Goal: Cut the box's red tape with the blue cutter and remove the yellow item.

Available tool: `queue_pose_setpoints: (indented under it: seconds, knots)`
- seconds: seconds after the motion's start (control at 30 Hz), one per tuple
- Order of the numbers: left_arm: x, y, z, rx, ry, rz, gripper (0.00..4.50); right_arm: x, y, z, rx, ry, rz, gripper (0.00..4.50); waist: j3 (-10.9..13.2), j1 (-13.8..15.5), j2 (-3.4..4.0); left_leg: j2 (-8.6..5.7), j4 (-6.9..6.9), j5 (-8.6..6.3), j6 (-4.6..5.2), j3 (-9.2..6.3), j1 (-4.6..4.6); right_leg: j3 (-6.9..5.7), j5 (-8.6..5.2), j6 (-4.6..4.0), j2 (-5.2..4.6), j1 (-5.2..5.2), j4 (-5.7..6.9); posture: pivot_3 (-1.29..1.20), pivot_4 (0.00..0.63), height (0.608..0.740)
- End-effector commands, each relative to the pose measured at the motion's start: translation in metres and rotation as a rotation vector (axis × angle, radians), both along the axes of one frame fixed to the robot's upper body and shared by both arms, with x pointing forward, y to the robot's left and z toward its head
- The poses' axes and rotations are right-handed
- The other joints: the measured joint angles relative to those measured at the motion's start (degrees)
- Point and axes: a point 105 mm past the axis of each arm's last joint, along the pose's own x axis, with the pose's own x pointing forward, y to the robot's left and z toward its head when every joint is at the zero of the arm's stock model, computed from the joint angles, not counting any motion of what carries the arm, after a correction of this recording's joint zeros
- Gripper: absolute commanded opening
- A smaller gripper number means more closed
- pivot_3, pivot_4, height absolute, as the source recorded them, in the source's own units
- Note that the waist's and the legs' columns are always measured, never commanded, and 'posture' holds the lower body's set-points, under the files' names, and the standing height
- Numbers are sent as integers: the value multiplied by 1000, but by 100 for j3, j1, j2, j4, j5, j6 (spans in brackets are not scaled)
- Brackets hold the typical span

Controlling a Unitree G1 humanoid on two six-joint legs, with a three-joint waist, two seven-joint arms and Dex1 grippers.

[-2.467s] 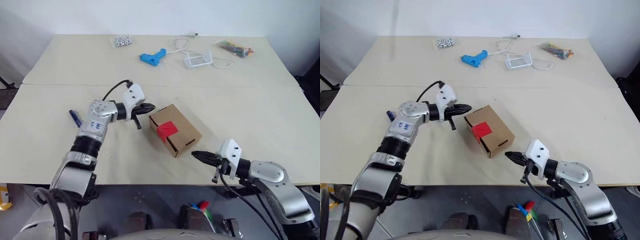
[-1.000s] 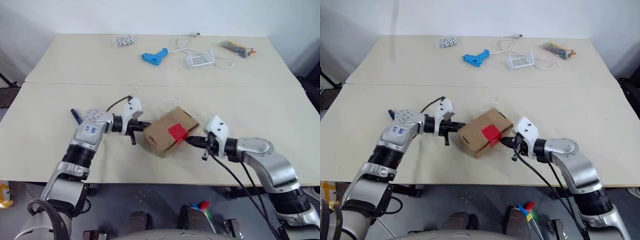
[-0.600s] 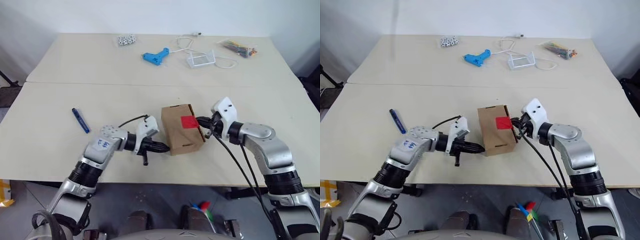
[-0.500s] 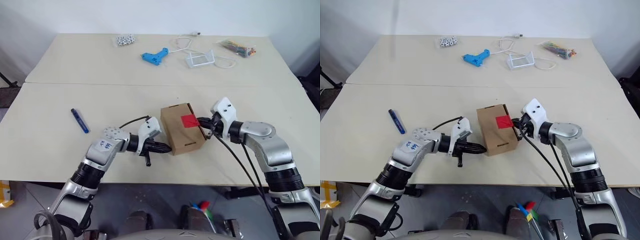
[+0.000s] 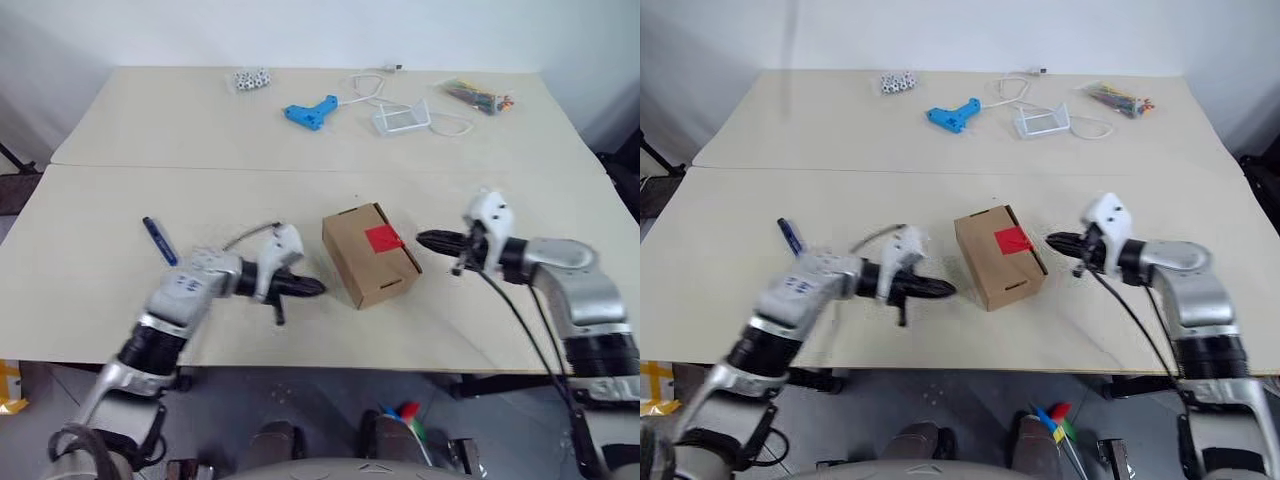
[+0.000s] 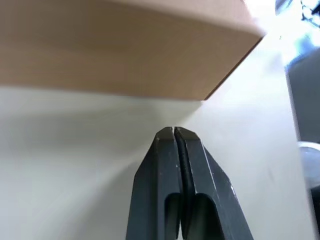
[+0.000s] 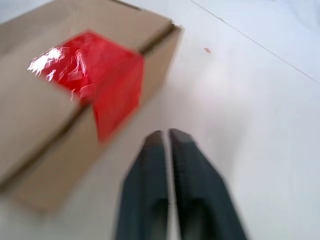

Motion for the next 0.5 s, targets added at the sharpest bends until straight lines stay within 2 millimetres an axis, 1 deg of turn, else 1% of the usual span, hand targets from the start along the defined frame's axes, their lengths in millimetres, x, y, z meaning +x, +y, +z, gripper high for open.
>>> queue_pose_setpoints:
  seconds: [0.03,0.1,0.17,0.2,0.23,0.3,0.33,0.37,0.4,0.5]
  knots:
    - [-8,31,36,-94,-98,6,1215,-28,3,36,144,-109,142,1646,0,-9,1,0,-1,0,0,0,0,0,0,0,0,0,-1,0,150,740]
    - [-16,76,28,-41,-117,118,1799,-37,-4,37,183,-125,137,2332,-1,-56,3,0,-2,0,-1,3,4,3,0,0,0,1,-1,0,150,740]
    - [-23,105,20,20,-138,204,2448,-44,-4,35,183,-128,147,3036,-1,-122,4,1,-14,-3,-5,6,21,6,0,0,0,6,4,0,150,740]
    - [-27,122,14,31,-145,269,2769,-46,-1,36,176,-148,154,3414,0,-124,4,7,-14,-5,-9,4,21,5,-1,-1,7,6,4,0,150,740]
    - [-35,144,8,25,-149,359,3090,-48,3,39,185,-179,161,3772,0,-138,4,11,-12,-6,-10,4,18,4,-1,-2,11,6,3,0,150,740]
    - [-52,178,3,19,-186,510,3681,-52,10,46,208,-221,167,4446,2,-153,6,15,-9,-7,-13,12,20,14,-3,-7,12,5,2,0,150,740]
    - [-64,197,0,14,-196,604,3990,-56,14,52,237,-273,200,4500,2,-165,5,20,-8,-9,-16,13,20,16,-4,-10,15,4,1,0,150,740]
    - [-79,221,-4,21,-221,718,4323,-59,18,53,236,-308,219,4500,1,-168,4,27,-8,-11,-19,14,21,18,-3,-13,19,3,1,0,150,740]
    - [-93,239,-7,13,-232,815,4483,-60,21,53,237,-317,231,4500,2,-171,4,34,-7,-15,-26,13,25,18,-3,-16,26,4,2,0,150,740]
    - [-132,288,-7,0,-298,1096,4483,-70,30,52,313,-237,314,4500,2,-124,4,46,-7,-21,-35,12,26,16,-3,-24,35,1,0,0,150,740]
